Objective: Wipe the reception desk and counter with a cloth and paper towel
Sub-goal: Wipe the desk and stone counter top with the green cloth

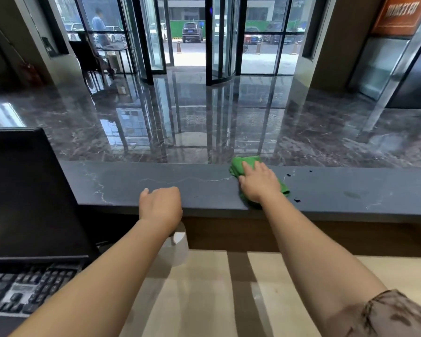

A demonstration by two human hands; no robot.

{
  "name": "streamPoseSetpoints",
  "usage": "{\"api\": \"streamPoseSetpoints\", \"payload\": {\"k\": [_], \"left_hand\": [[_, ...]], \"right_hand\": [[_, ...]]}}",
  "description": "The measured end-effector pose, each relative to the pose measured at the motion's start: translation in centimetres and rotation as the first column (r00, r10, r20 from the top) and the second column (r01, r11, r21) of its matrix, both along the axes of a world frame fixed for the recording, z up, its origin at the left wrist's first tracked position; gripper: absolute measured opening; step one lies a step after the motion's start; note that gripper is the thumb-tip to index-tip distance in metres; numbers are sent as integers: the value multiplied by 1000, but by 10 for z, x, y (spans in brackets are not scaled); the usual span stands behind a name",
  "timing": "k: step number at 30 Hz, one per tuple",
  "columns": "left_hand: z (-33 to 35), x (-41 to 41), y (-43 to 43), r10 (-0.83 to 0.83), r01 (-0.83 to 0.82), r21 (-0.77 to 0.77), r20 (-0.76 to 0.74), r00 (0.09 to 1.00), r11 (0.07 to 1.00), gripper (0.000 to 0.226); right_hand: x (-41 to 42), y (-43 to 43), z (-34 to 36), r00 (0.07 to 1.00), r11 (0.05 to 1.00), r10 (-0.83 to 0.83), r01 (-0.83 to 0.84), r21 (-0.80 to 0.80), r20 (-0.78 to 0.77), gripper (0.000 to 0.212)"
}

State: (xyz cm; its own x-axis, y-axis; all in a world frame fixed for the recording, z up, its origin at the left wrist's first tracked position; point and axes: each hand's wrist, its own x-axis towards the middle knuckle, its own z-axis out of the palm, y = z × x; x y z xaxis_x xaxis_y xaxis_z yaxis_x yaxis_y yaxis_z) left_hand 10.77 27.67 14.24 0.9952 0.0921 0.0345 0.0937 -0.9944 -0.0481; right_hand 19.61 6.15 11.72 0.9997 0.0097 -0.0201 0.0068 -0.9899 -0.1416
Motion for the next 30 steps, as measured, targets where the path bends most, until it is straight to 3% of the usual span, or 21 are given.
{"api": "streamPoseSetpoints", "payload": {"k": [4, 9, 13, 18, 23, 28, 30], "left_hand": [[-4, -3, 4, -4, 4, -15, 1, 1000, 1000, 14], [4, 1, -17, -7, 6, 6, 44, 999, 1000, 13], [7, 9, -44, -57, 56, 21, 56, 997, 998, 21], [2, 17, -86, -130, 131, -14, 41, 991, 991, 14], [0, 17, -117, -180, 181, -10, 43, 983, 983, 12], [-4, 15, -125, -177, 177, -11, 17, 984, 984, 10], [-4, 14, -127, -173, 173, -30, 13, 985, 984, 9]], "right_hand": [[-11, 26, 1, 994, 995, -104, 104, -5, -26, 59], [-49, 94, -6, 977, 977, 214, -214, -9, 14, 57], [-50, 40, -2, 946, 945, 324, -323, -52, 10, 55], [-52, -93, 2, 978, 975, 208, -205, -89, 22, 53], [-48, -202, 4, 998, 993, -47, 43, -108, -33, 55], [-43, -187, 0, 974, 972, -226, 225, -69, 1, 57], [-44, -149, -3, 977, 975, -213, 214, -64, 25, 57]]}}
